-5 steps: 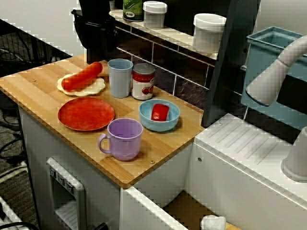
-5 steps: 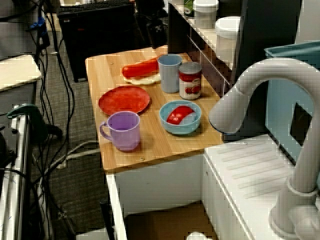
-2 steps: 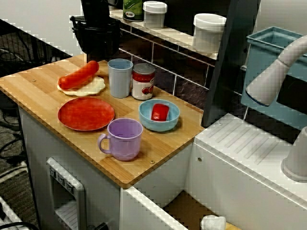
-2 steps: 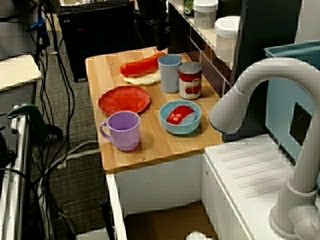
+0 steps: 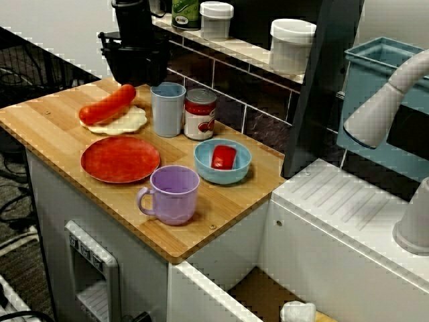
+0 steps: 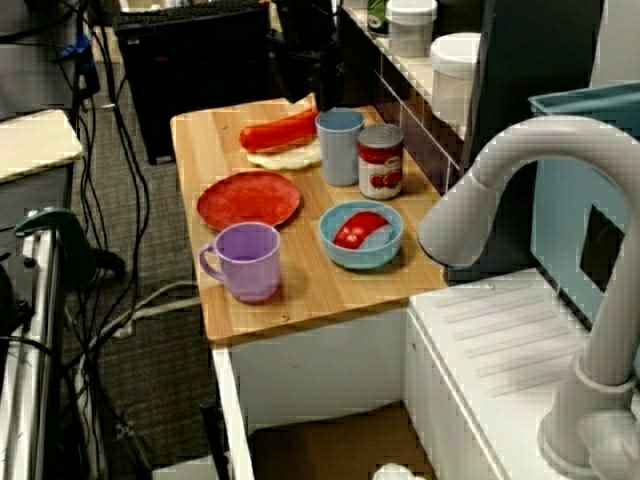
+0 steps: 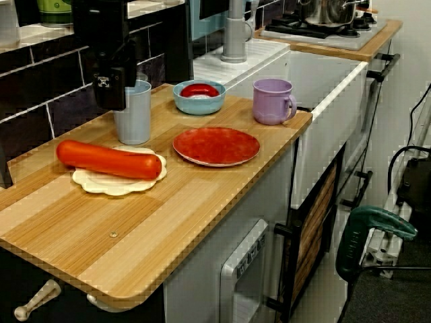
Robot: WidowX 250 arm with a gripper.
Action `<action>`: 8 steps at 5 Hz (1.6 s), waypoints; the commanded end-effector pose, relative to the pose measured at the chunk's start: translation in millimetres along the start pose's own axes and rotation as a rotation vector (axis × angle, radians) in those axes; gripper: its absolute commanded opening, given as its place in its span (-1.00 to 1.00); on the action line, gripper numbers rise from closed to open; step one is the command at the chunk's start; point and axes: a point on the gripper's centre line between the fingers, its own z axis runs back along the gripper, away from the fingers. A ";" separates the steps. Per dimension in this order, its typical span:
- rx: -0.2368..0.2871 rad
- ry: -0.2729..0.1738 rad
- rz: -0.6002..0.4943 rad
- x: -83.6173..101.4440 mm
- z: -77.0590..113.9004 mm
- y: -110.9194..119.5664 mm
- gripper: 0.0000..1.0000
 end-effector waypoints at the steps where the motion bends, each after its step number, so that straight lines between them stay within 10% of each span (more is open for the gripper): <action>1: 0.004 -0.042 0.051 11.3 1.8 -5.3 1.00; 7: 0.015 -0.039 0.053 -1.9 -3.1 -2.8 1.00; 8: 0.011 -0.036 0.039 -0.5 -5.3 -3.5 -1.00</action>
